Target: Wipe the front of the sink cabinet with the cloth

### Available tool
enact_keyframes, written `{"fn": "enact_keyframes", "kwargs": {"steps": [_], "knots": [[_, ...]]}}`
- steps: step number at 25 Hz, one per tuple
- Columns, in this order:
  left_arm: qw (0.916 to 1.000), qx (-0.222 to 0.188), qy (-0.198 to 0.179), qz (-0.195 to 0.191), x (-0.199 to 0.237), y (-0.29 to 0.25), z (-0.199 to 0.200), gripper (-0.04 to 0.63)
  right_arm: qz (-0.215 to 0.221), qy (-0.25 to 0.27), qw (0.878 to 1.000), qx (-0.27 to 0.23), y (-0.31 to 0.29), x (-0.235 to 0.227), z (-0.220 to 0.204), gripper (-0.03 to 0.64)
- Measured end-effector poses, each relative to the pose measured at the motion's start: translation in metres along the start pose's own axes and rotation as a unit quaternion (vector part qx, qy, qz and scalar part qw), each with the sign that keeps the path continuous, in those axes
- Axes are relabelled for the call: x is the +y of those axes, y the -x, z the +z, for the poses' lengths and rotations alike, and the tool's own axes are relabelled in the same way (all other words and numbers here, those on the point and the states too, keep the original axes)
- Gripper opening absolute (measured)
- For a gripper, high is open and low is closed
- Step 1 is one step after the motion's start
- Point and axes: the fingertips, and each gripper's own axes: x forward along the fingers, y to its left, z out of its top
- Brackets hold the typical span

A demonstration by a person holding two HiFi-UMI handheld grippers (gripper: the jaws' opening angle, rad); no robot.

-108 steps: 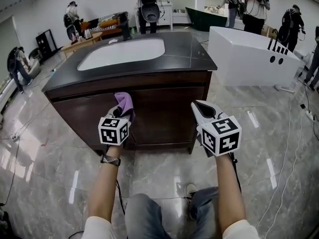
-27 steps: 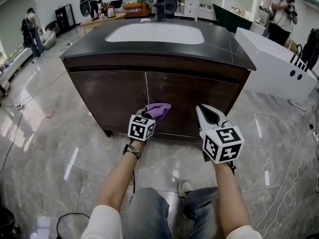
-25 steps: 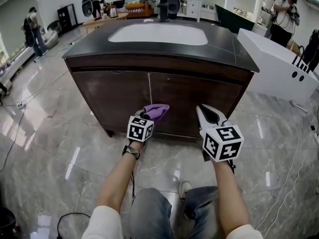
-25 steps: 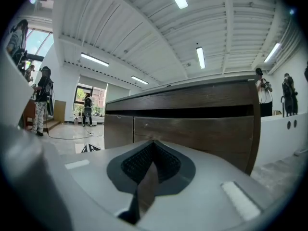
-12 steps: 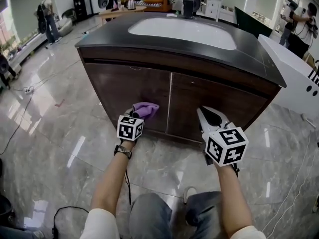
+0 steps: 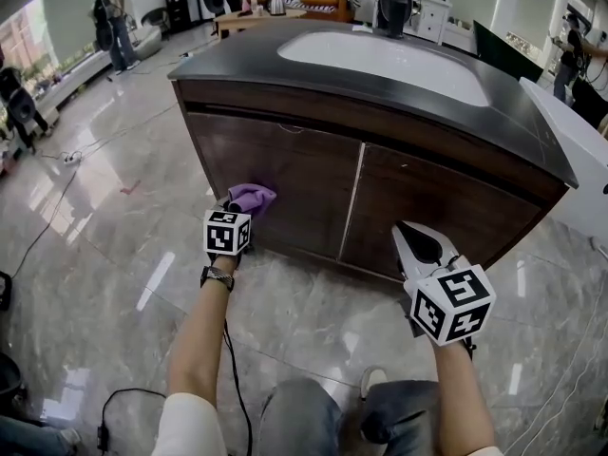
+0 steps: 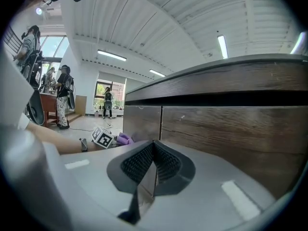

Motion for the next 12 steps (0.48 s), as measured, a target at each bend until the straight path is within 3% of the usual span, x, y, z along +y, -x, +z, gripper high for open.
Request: {"fn": "enact_keyframes", "kwargs": {"steps": [7,12], "knots": [[0.9973,0.008,0.037,0.063,0.072,0.004,-0.01,0.055,0.022,0.012,1.0,0.003,0.001,0.012,-0.006,0.005],[0.9843,-0.015,0.089,0.152,0.132,0.022,-0.034,0.052,0.025,-0.008,1.0,-0.001,0.007,0.01,-0.003,0.005]]}}
